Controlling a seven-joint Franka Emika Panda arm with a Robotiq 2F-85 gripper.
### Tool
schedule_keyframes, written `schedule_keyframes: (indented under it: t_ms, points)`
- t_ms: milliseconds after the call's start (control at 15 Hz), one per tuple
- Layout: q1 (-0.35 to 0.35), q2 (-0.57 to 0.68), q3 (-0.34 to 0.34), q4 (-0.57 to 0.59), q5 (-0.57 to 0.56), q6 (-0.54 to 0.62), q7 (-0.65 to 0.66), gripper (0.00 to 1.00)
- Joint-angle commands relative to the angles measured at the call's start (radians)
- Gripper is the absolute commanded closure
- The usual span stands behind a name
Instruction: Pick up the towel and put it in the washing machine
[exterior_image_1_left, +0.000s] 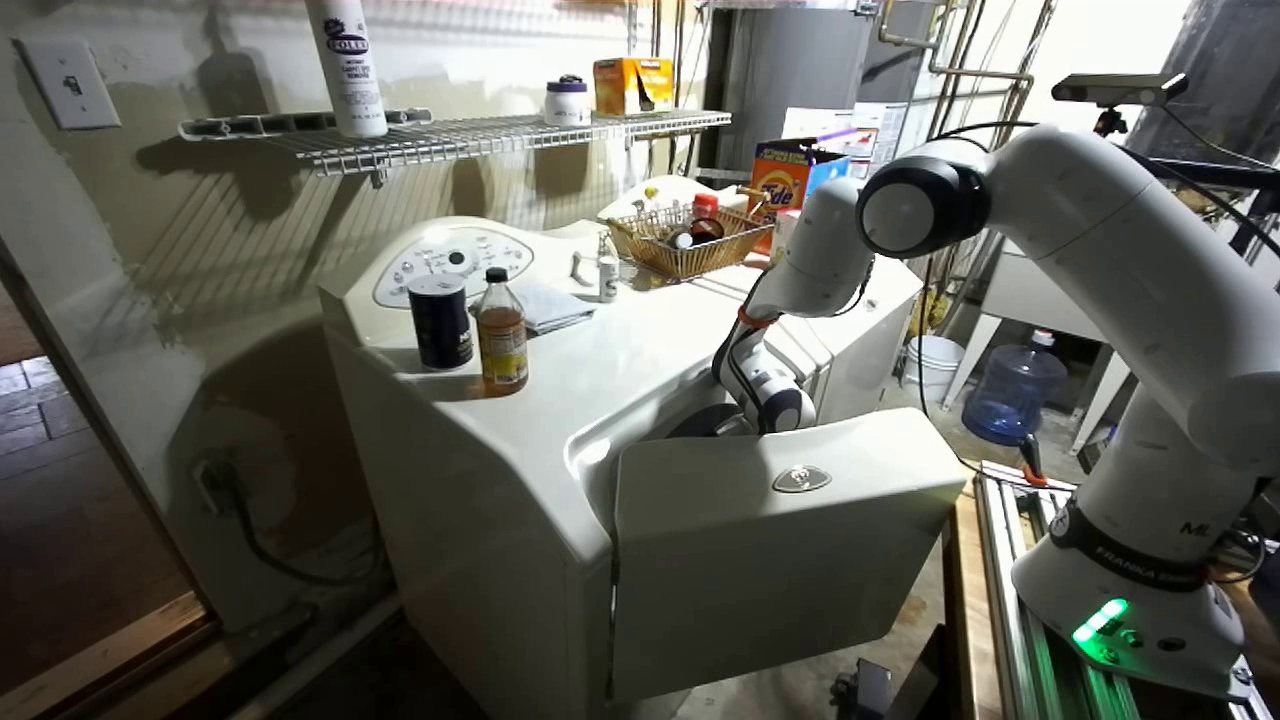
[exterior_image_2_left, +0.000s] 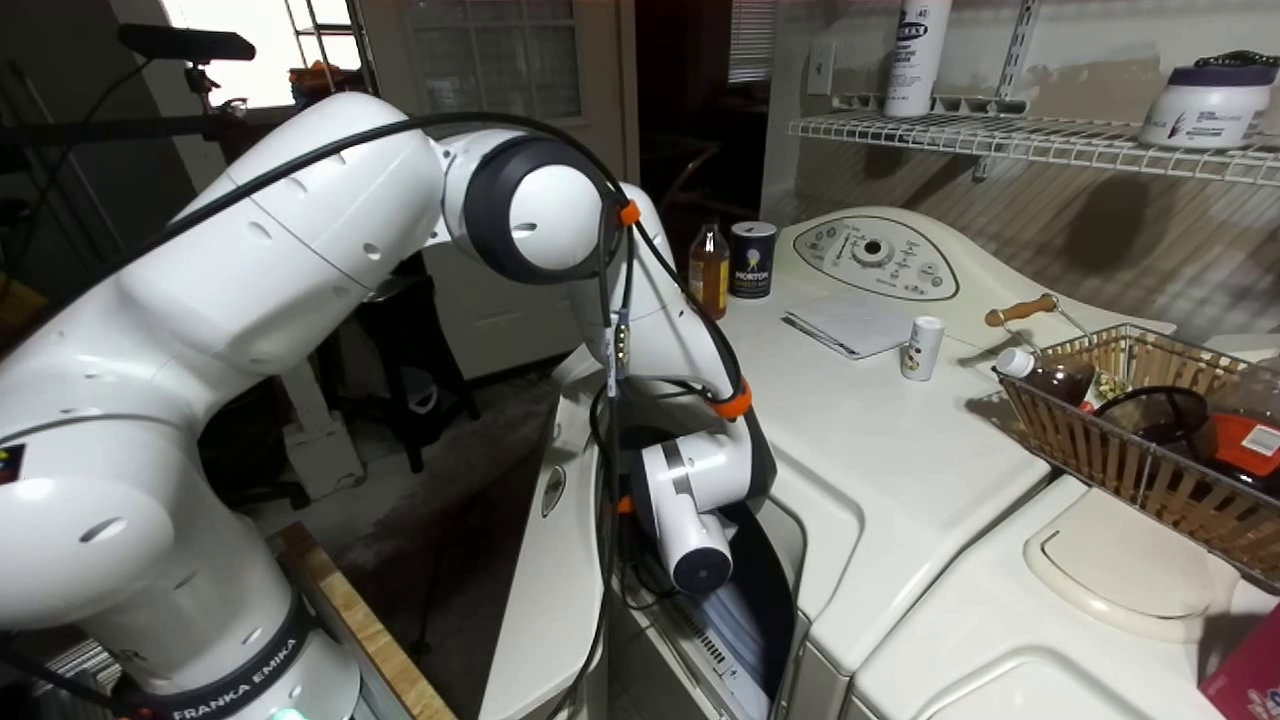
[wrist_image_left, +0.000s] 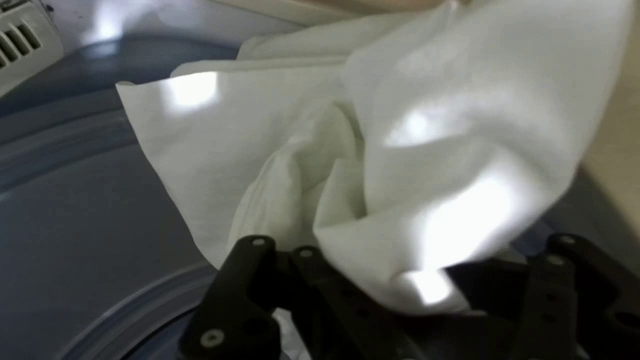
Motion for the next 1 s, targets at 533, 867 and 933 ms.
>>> schedule_keyframes:
  t_ms: [533,867,933]
  points:
    - [0.031,0.111,-0.027,0.091,0.153,-0.159,-0.108,1.0]
    - [0.048,0.125,-0.029,0.104,0.151,-0.164,-0.101,1.0]
    - [0.047,0.128,-0.028,0.105,0.146,-0.175,-0.101,1.0]
